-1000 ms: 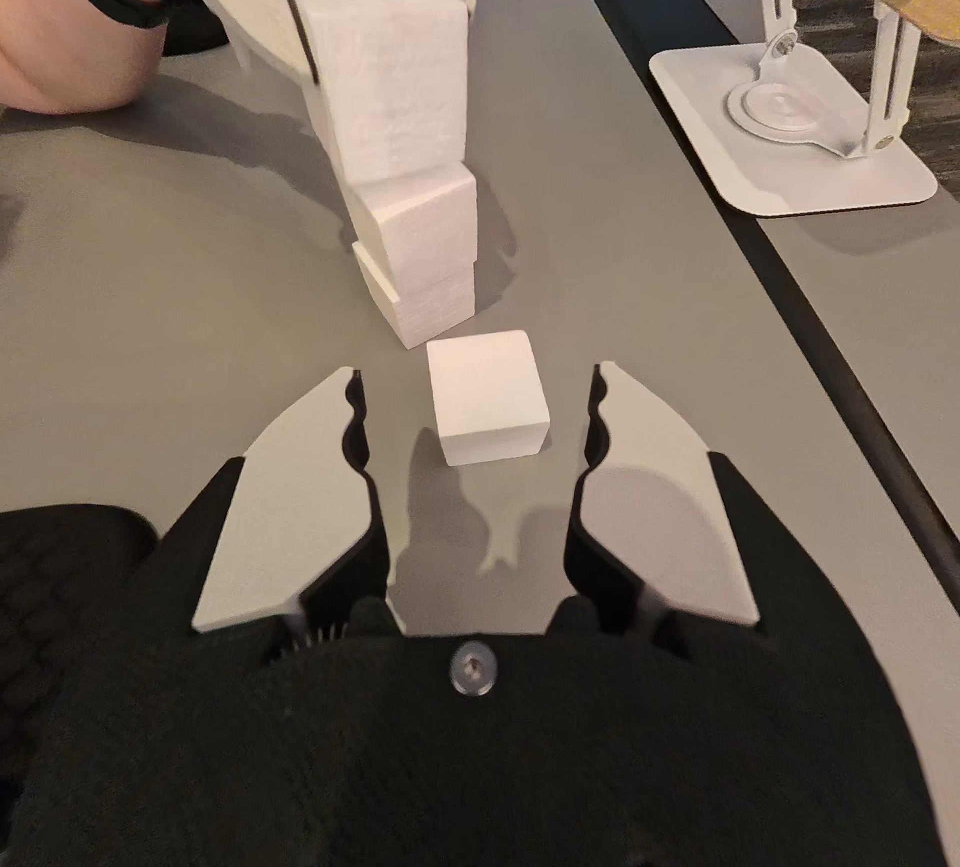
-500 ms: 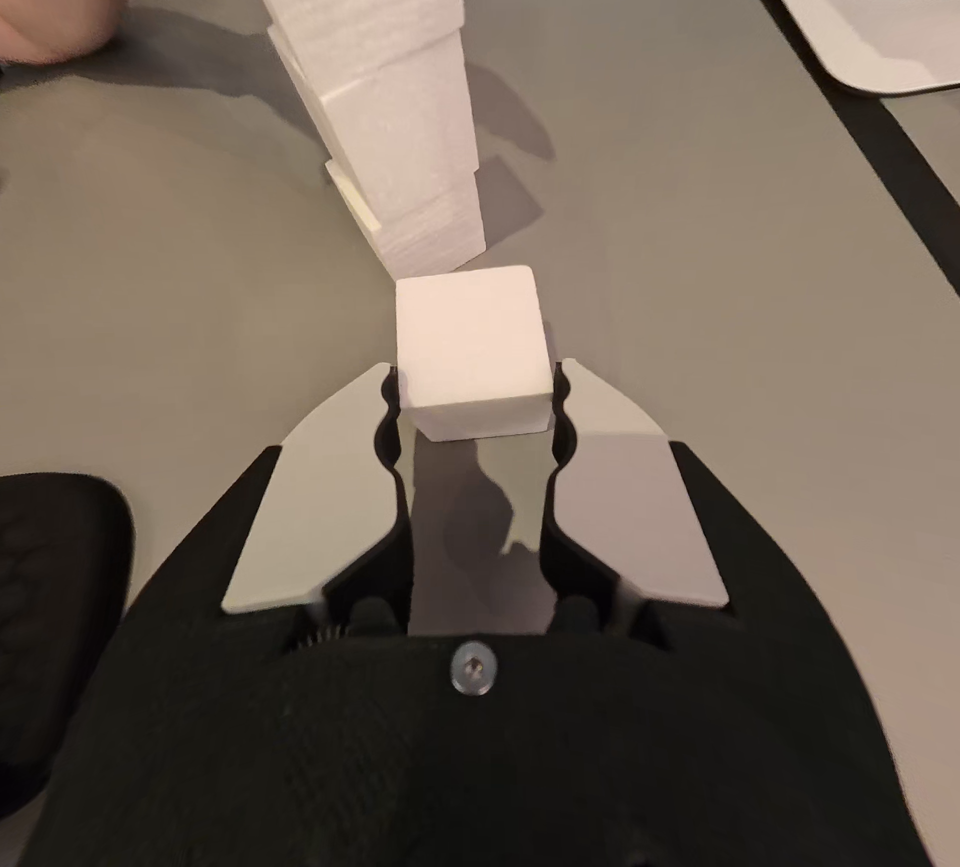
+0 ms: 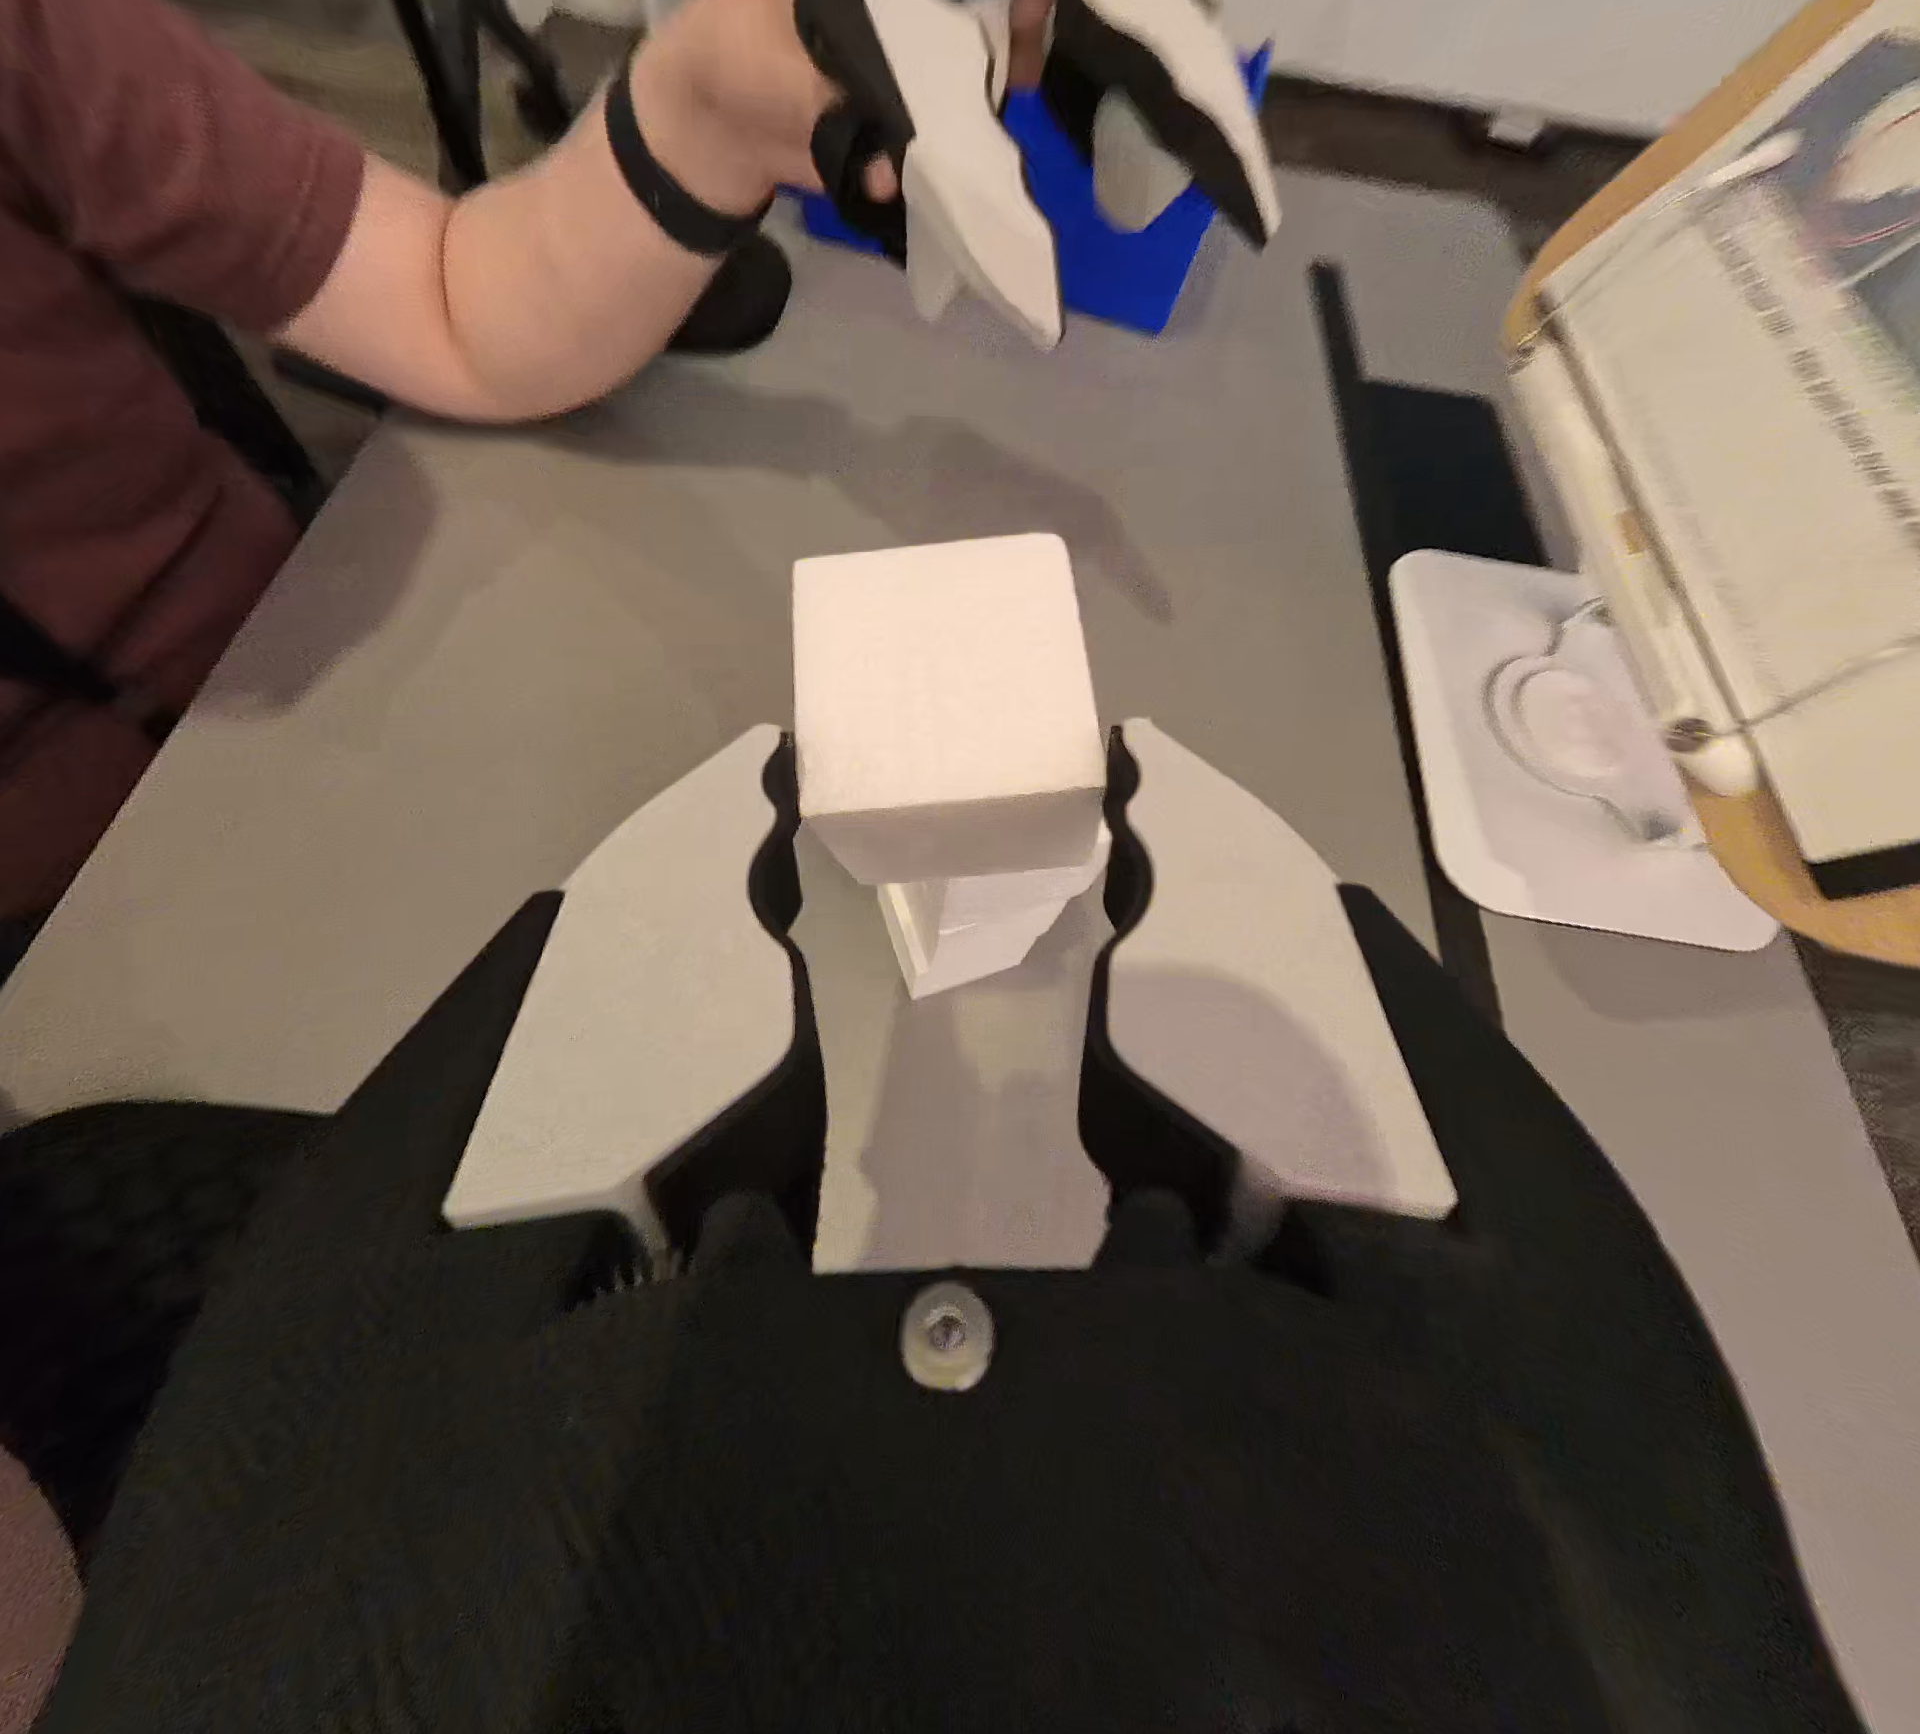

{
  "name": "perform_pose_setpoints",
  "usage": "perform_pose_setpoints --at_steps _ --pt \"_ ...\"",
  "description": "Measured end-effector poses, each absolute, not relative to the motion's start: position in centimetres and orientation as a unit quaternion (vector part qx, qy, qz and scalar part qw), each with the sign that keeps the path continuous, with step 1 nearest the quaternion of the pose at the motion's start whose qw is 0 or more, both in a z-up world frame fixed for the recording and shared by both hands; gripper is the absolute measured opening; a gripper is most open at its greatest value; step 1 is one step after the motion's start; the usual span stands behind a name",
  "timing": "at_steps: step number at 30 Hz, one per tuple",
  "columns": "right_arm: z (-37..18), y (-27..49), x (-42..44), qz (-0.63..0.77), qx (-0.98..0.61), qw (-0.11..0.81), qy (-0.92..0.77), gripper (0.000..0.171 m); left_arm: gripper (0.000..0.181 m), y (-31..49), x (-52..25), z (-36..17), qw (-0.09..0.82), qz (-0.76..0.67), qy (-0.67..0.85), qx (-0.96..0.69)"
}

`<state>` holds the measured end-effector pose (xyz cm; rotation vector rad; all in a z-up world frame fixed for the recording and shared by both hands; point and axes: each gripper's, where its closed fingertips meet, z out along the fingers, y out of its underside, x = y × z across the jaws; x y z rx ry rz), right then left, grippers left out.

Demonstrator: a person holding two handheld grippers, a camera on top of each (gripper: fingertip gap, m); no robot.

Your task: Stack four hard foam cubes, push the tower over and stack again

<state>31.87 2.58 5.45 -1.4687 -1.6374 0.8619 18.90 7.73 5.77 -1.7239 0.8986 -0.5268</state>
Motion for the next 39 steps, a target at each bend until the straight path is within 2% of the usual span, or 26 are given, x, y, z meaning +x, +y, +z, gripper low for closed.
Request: perform_pose_setpoints --at_steps 3,12,13,15,19,21,23,24,25,28,32,36,39 --pt "4.5 3.3 30.1 0.344 -0.59 0.339 -0.647 0.057 0.072 7.7 18.5 5.6 0.534 -0.205 0.385 -0.724" --pt "1.8 4.8 29.3 0.338 -0.622 0.308 -0.636 0.058 0.071 7.5 18.9 5.2 0.525 -0.204 0.4 -0.723" --pt "1.7 4.7 29.3 0.334 -0.625 0.309 -0.634 0.062 0.071 7.5 18.9 5.2 0.524 -0.201 0.402 -0.724" --pt "1.5 5.1 29.5 0.31 -0.635 0.329 -0.626 0.084 0.073 7.6 18.8 5.0 0.52 -0.196 0.405 -0.726" --pt "3.6 3.9 31.1 0.352 -0.601 0.425 -0.578 0.083 0.071 7.6 17.7 6.2 0.536 -0.202 0.392 -0.72" --pt "3.3 4.1 33.2 0.367 -0.606 0.469 -0.527 0.071 0.071 7.6 16.8 7.0 0.544 -0.21 0.382 -0.717" --pt "0.5 5.1 35.5 0.361 -0.637 0.463 -0.499 0.036 0.07 7.6 15.8 7.7 0.553 -0.212 0.371 -0.715" --pt "-1.7 6.4 36.9 0.342 -0.682 0.435 -0.479 0.006 0.07 7.6 15.3 8.0 0.557 -0.213 0.364 -0.715" --pt "-4.1 8.1 38.7 0.309 -0.748 0.398 -0.431 0.0 0.069 7.6 14.8 8.2 0.561 -0.214 0.359 -0.715" --pt "-9.9 10.4 41.0 0.274 -0.862 0.291 -0.311 0.001 0.068 7.9 13.0 8.8 0.571 -0.199 0.341 -0.72" --pt "-14.8 9.7 39.1 0.237 -0.904 0.175 -0.31 0.0 0.067 8.0 10.7 9.9 0.592 -0.187 0.315 -0.718" --pt "-15.1 8.2 35.3 0.186 -0.913 0.111 -0.345 0.0 0.065 7.7 9.1 10.8 0.605 -0.185 0.297 -0.715" --pt "-12.9 7.1 33.3 0.114 -0.924 0.098 -0.352 0.001 0.066 7.5 8.5 11.2 0.612 -0.182 0.286 -0.715"
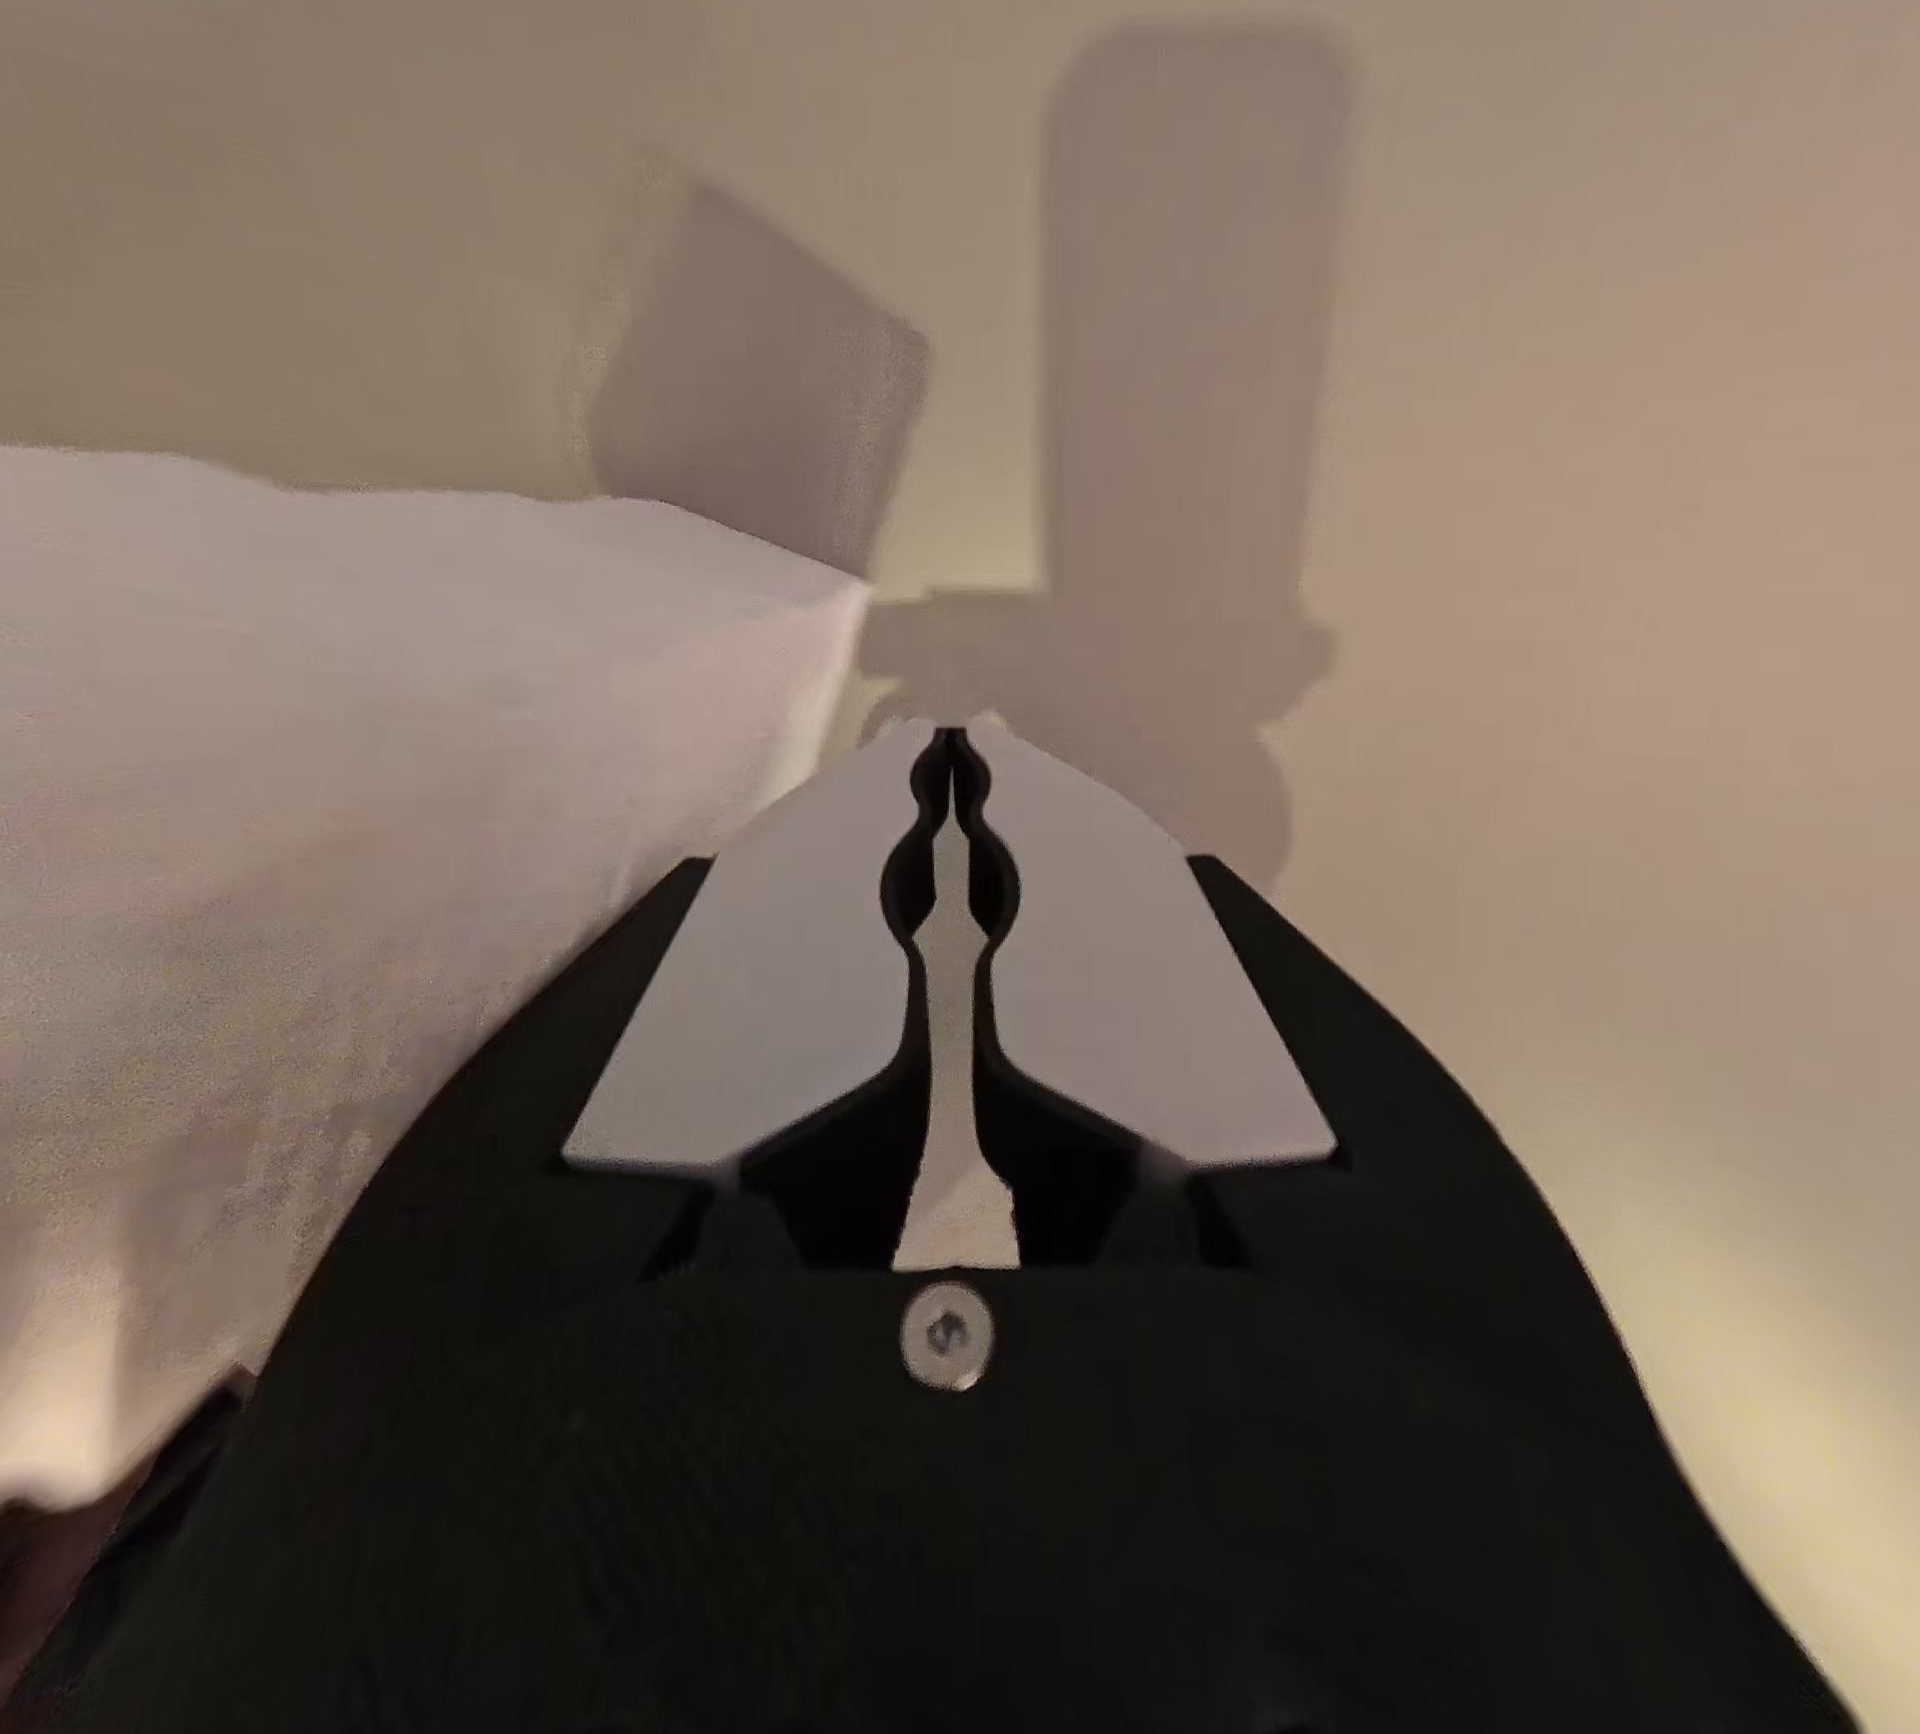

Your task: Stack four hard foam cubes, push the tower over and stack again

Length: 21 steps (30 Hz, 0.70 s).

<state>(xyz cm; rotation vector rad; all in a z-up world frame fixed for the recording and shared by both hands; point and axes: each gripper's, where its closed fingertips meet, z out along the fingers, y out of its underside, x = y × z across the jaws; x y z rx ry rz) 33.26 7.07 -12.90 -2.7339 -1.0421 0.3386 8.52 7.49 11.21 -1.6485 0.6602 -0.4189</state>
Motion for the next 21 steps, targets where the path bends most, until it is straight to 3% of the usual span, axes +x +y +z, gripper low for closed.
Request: perform_pose_setpoints --at_steps 4,15,20,21 --pt "-9.7 5.9 29.6 0.1 -0.909 0.144 -0.378 0.001 0.066 7.4 8.2 11.5 0.617 -0.184 0.277 -0.713" --pt "-6.1 7.1 31.3 0.075 -0.887 0.235 -0.391 0.001 0.069 6.6 6.7 10.9 0.604 -0.146 0.289 -0.729" --pt "-1.7 7.6 30.8 0.15 -0.808 0.358 -0.443 0.003 0.072 4.3 8.3 10.0 0.576 -0.158 0.342 -0.725" --pt "-0.4 7.3 30.4 0.176 -0.775 0.396 -0.46 0.012 0.073 3.6 8.7 9.8 0.571 -0.158 0.354 -0.723"
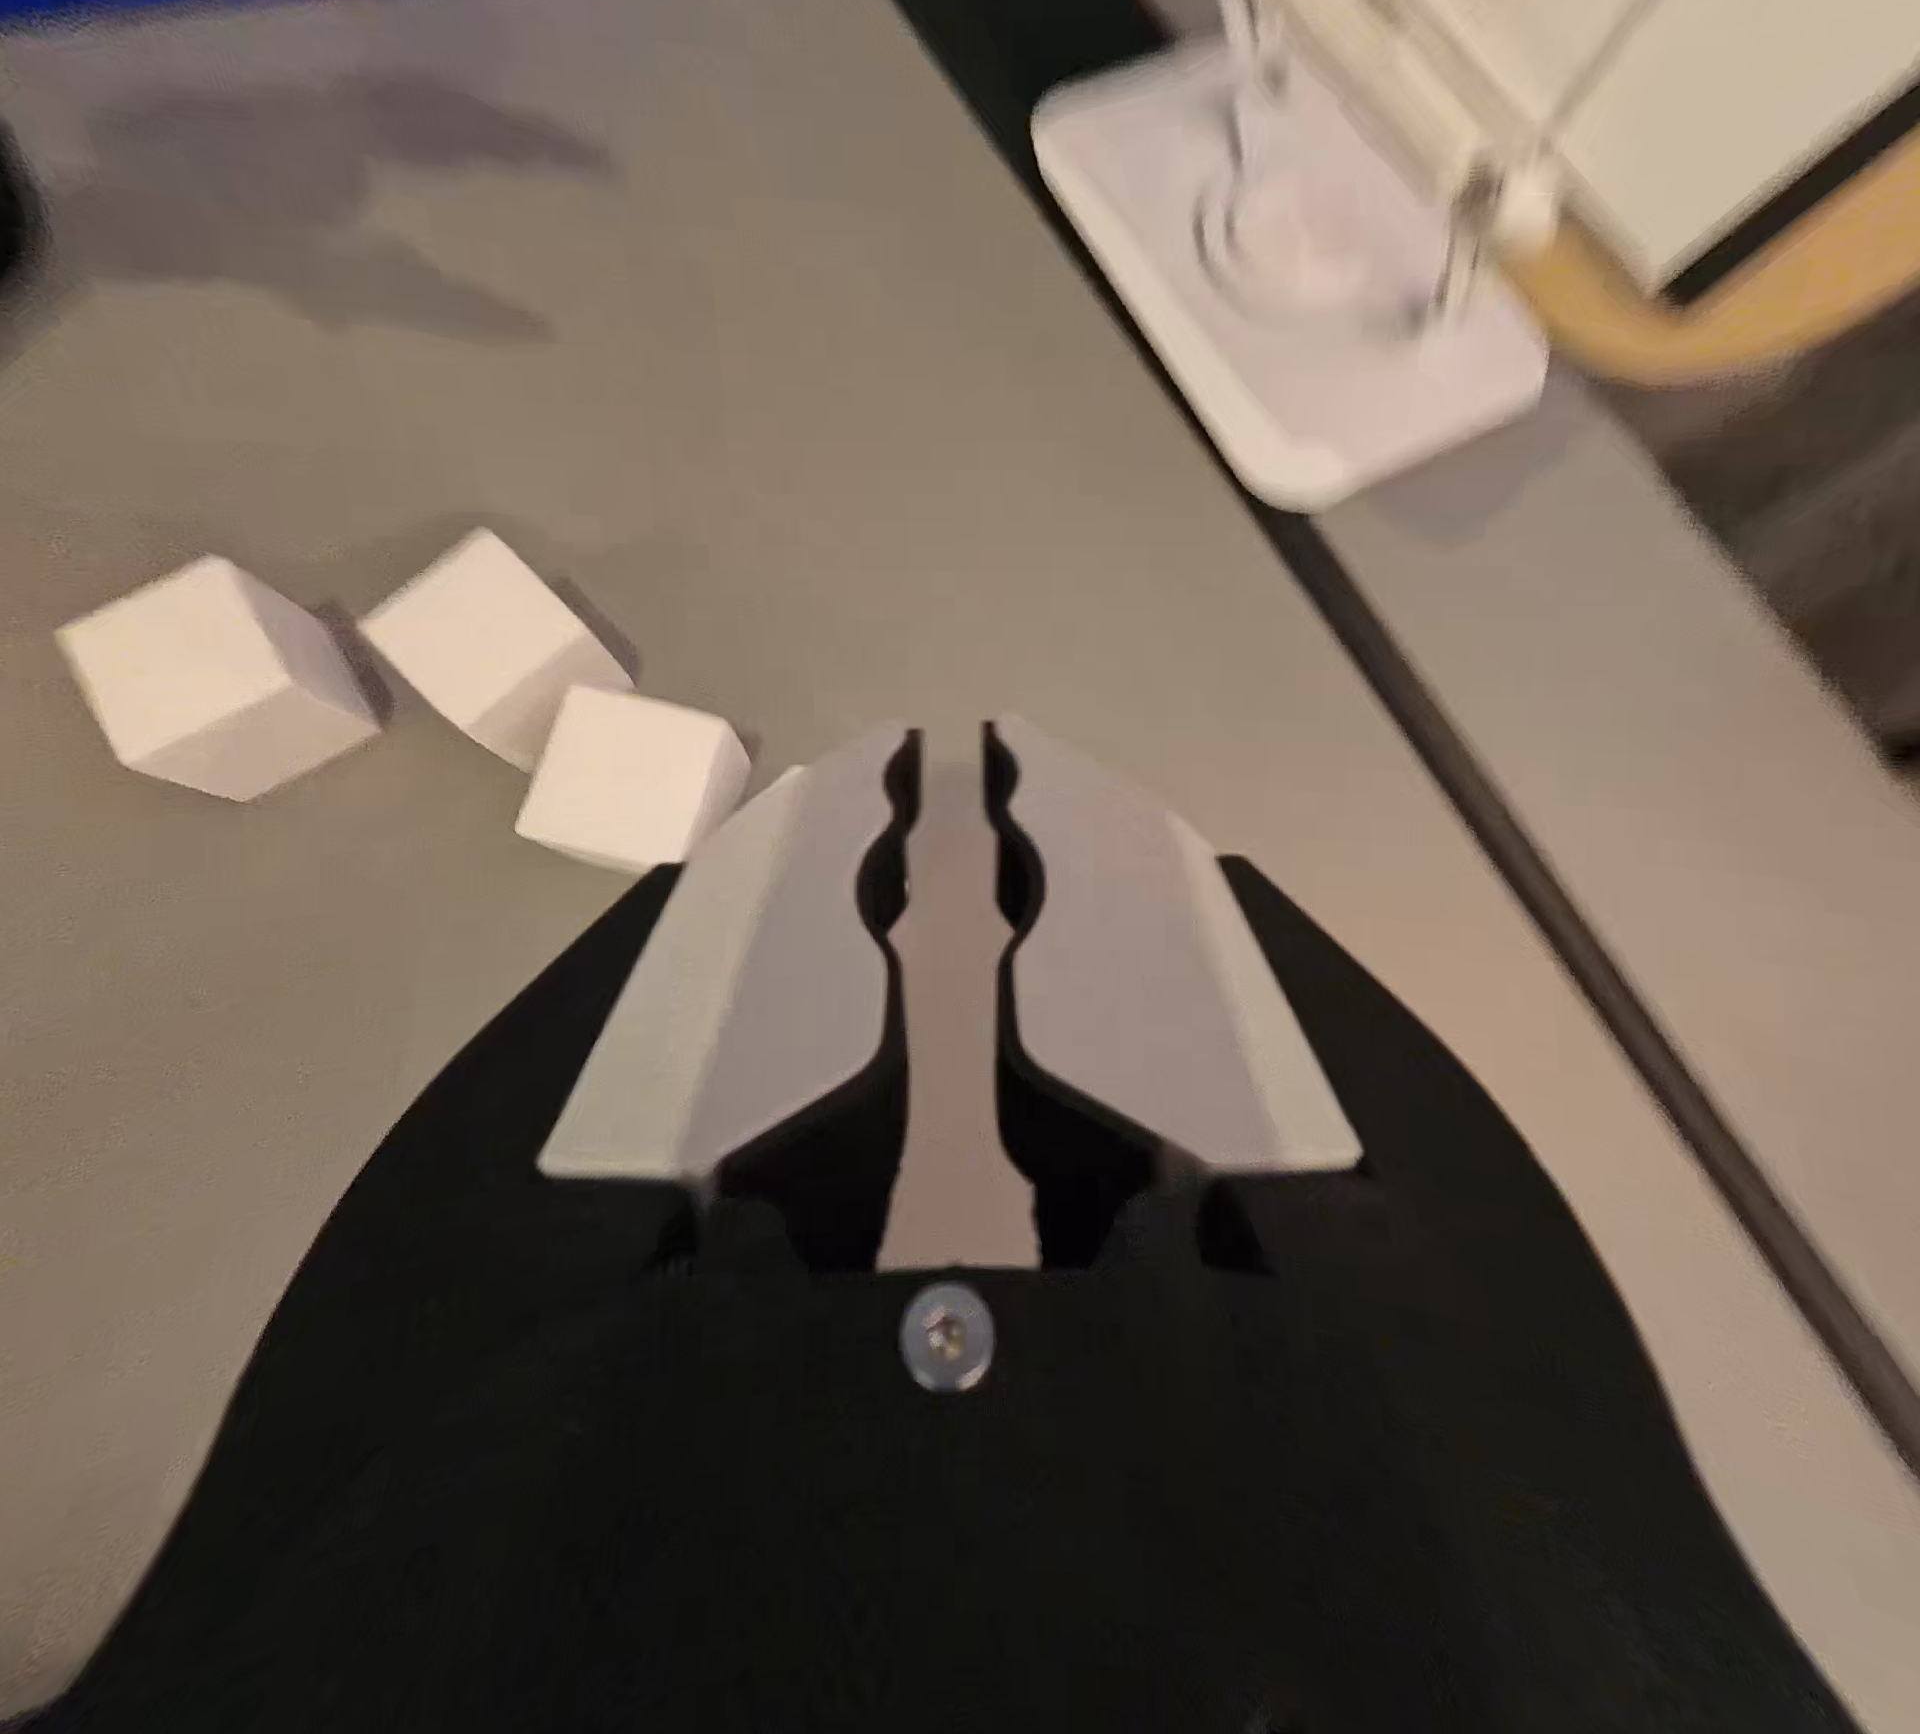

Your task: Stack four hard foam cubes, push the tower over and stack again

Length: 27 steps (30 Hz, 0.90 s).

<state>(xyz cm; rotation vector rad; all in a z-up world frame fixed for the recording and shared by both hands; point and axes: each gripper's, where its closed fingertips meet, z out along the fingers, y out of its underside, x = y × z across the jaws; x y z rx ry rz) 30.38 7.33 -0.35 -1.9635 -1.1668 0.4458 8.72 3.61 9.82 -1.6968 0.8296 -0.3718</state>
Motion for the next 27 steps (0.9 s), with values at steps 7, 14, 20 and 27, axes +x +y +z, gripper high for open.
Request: perform_pose_setpoints --at_steps 7,14,20,27 --pt "-4.1 4.3 31.2 0.276 -0.64 0.438 -0.567 0.07 0.079 -3.4 12.2 6.1 0.526 -0.186 0.443 -0.702" --pt "-10.5 4.6 30.1 0.309 -0.667 0.361 -0.574 0.087 0.081 -6.9 12.9 -5.0 0.501 -0.242 0.501 -0.663" --pt "-13.1 4.1 29.9 0.303 -0.676 0.327 -0.586 0.086 0.086 -7.6 14.5 -10.3 0.438 -0.264 0.539 -0.669" --pt "-13.4 4.1 30.1 0.314 -0.676 0.323 -0.583 0.07 0.085 -8.3 15.9 -12.8 0.407 -0.26 0.555 -0.678"
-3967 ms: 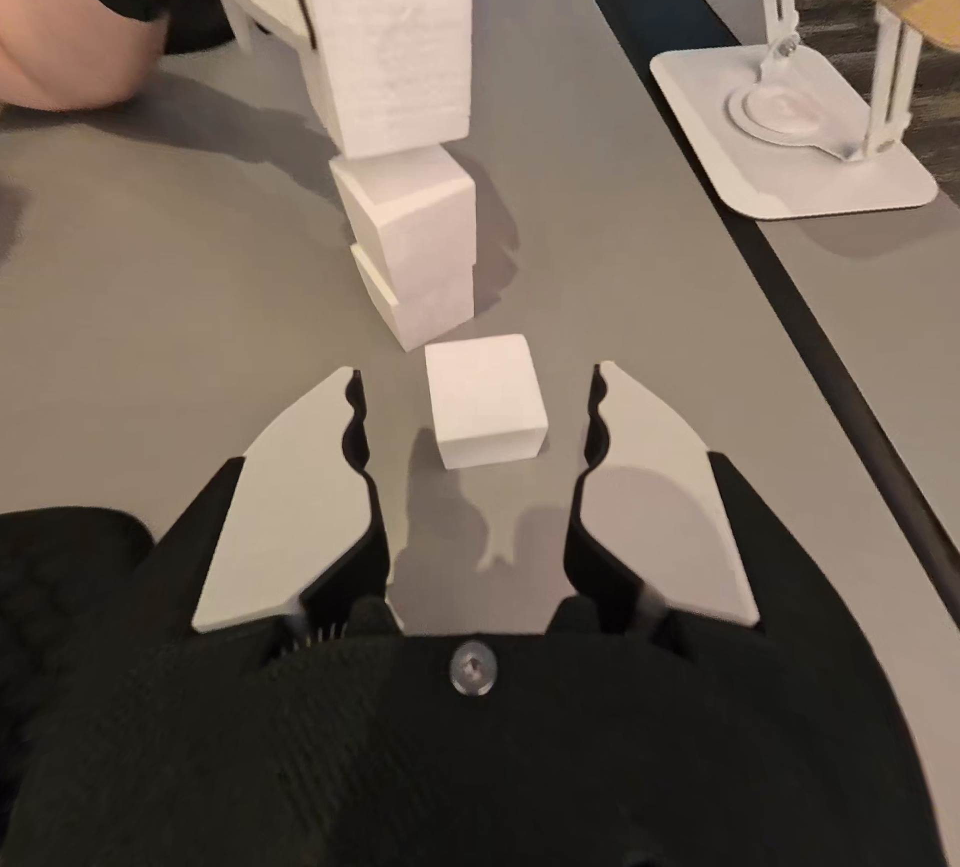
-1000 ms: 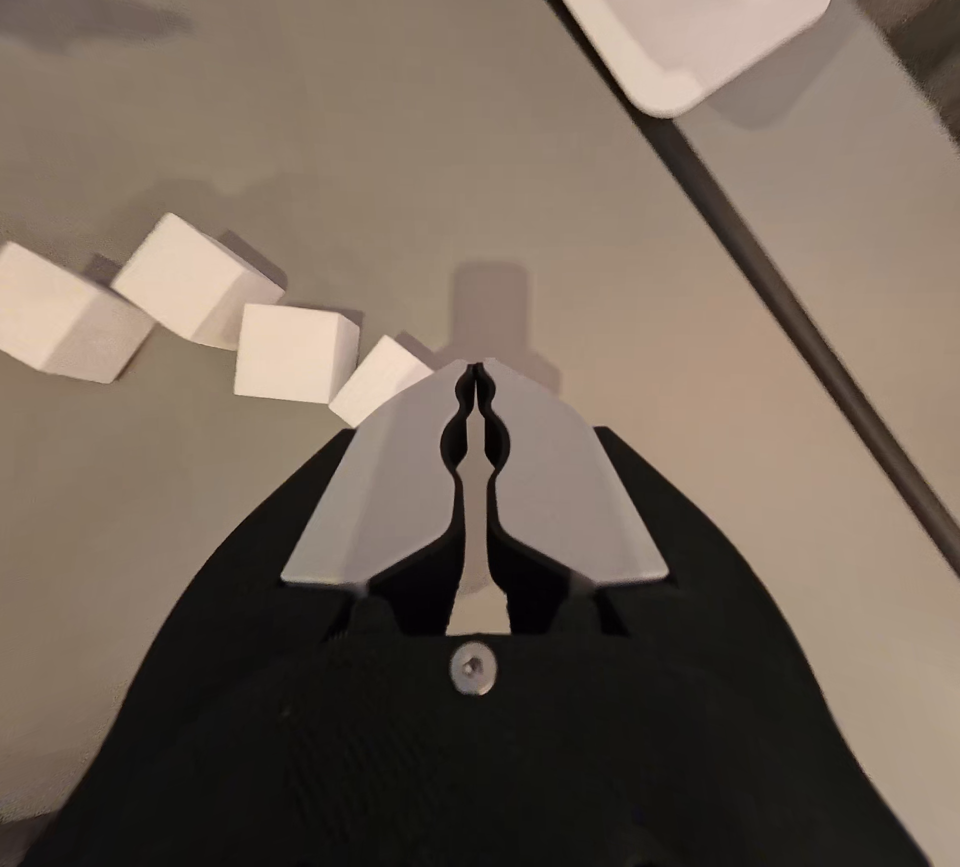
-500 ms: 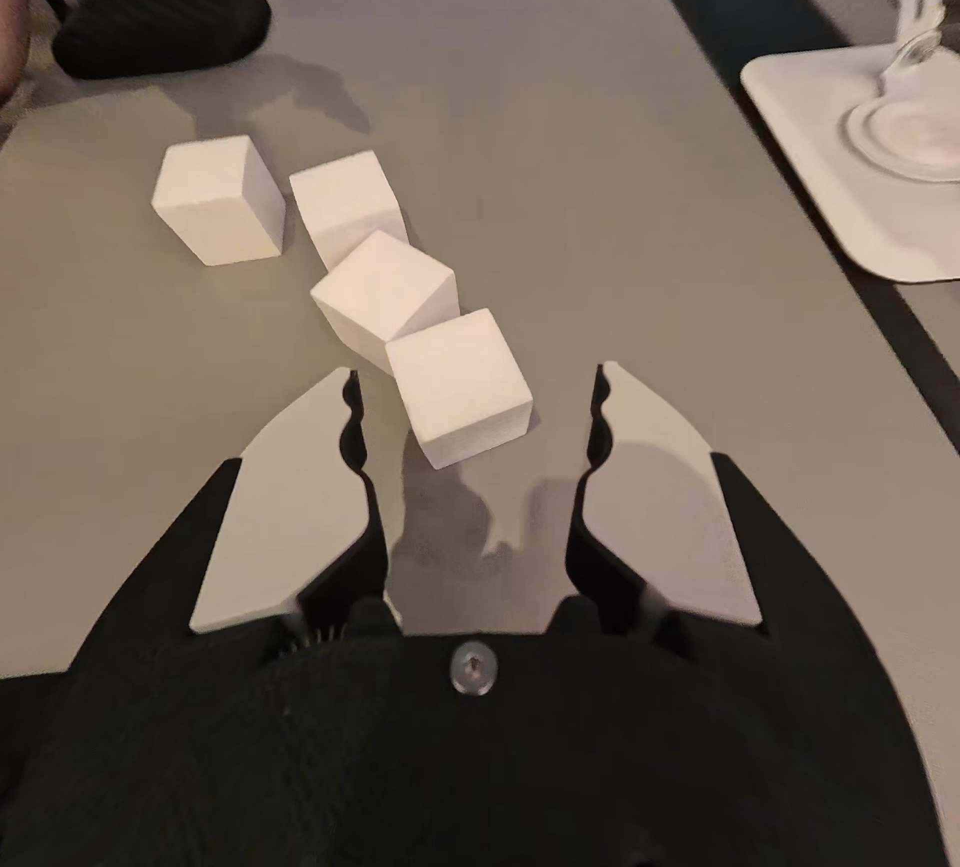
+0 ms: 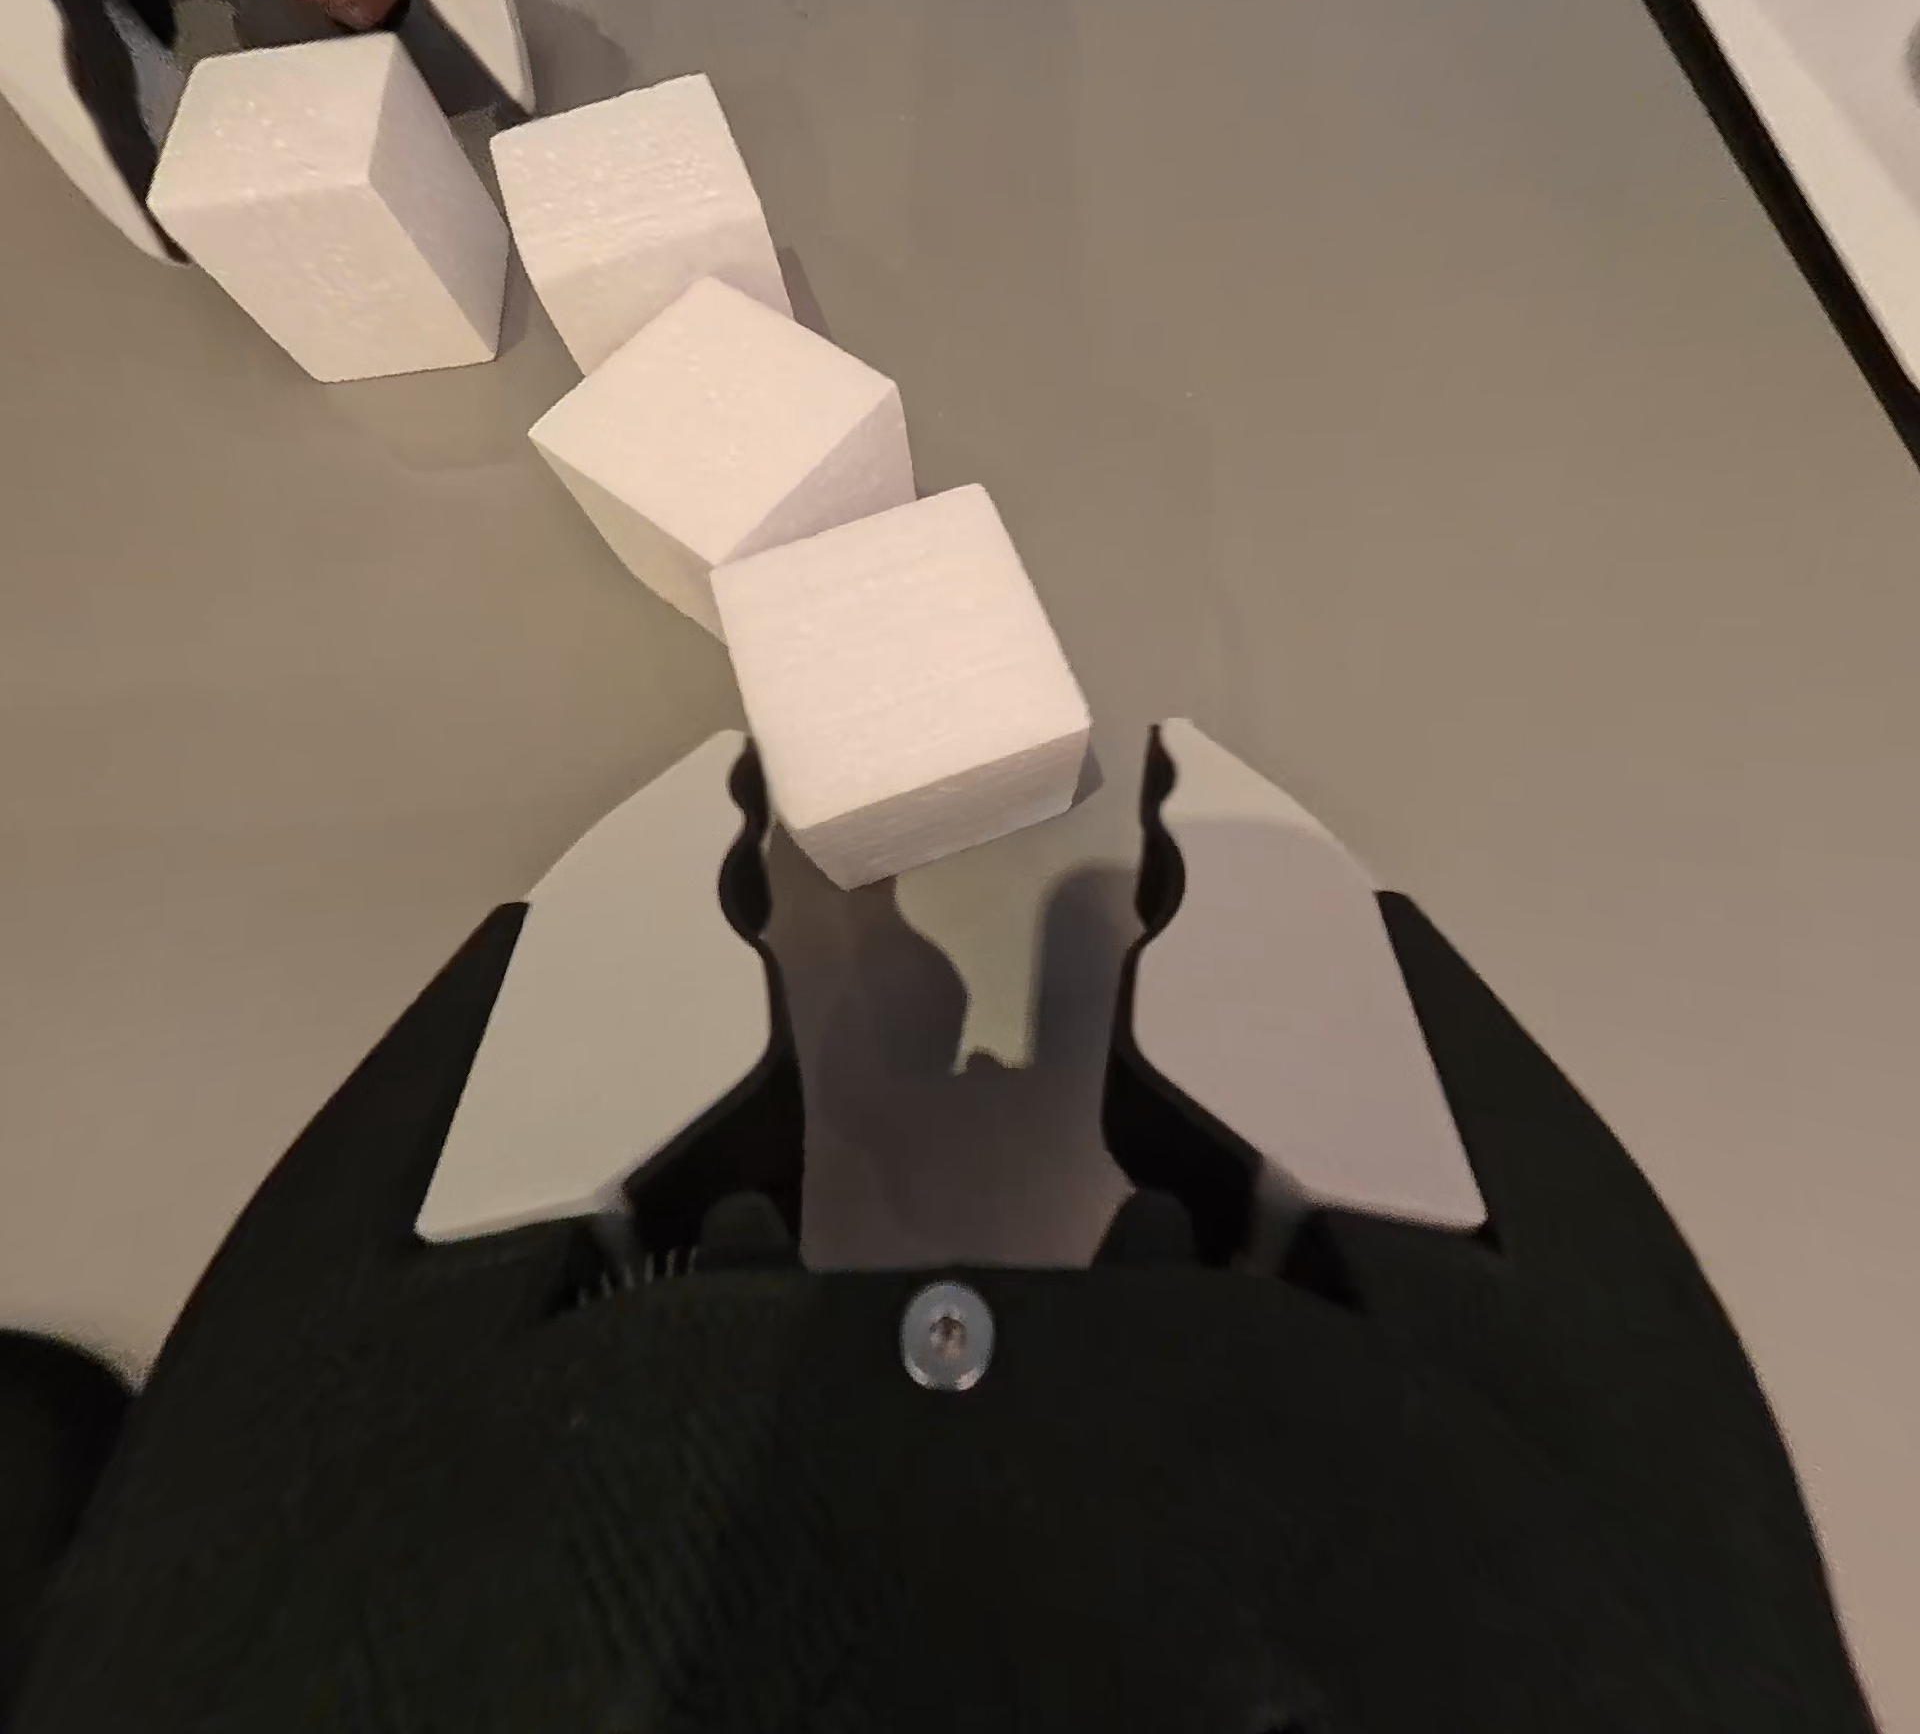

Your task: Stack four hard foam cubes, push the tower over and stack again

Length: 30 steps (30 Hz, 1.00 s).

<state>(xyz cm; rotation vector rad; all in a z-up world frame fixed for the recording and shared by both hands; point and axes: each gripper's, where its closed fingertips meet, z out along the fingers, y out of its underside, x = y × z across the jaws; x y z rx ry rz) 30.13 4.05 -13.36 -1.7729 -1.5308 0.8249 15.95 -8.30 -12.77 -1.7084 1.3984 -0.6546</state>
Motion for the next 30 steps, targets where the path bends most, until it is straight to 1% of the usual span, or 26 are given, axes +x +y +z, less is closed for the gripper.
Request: perform_pose_setpoints --at_steps 1,2,5,8,10,13,15,19,24,30 --pt "-13.5 3.8 30.3 0.318 -0.674 0.317 -0.586 0.059 0.077 -8.2 16.1 -13.2 0.404 -0.253 0.555 -0.682" --pt "-13.5 3.8 30.4 0.322 -0.675 0.314 -0.585 0.058 0.066 -8.0 16.1 -13.7 0.399 -0.242 0.557 -0.687" --pt "-12.7 4.4 32.2 0.314 -0.695 0.318 -0.563 0.057 0.065 -7.8 15.4 -13.2 0.39 -0.232 0.556 -0.697" --pt "-8.4 5.4 32.7 0.304 -0.695 0.379 -0.531 0.057 0.065 -7.4 14.0 -11.5 0.416 -0.227 0.53 -0.703" --pt "-4.6 4.9 30.7 0.318 -0.671 0.416 -0.526 0.057 0.065 -7.2 12.8 -10.3 0.444 -0.219 0.515 -0.7" --pt "-1.3 1.5 24.9 0.361 -0.612 0.416 -0.567 0.057 0.065 -6.4 11.3 -8.9 0.472 -0.209 0.487 -0.704" --pt "-1.7 -0.6 21.4 0.366 -0.586 0.394 -0.606 0.057 0.065 -5.6 10.3 -8.2 0.488 -0.201 0.464 -0.711" --pt "-5.6 -1.6 18.2 0.328 -0.61 0.327 -0.642 0.057 0.065 -5.0 9.2 -7.2 0.504 -0.221 0.422 -0.72" --pt "-6.7 -0.7 18.0 0.341 -0.639 0.313 -0.614 0.057 0.065 -5.2 8.9 -6.8 0.507 -0.225 0.421 -0.718" --pt "-6.9 -0.7 18.4 0.347 -0.65 0.303 -0.604 0.057 0.065 -5.6 9.5 -8.0 0.487 -0.207 0.448 -0.72"
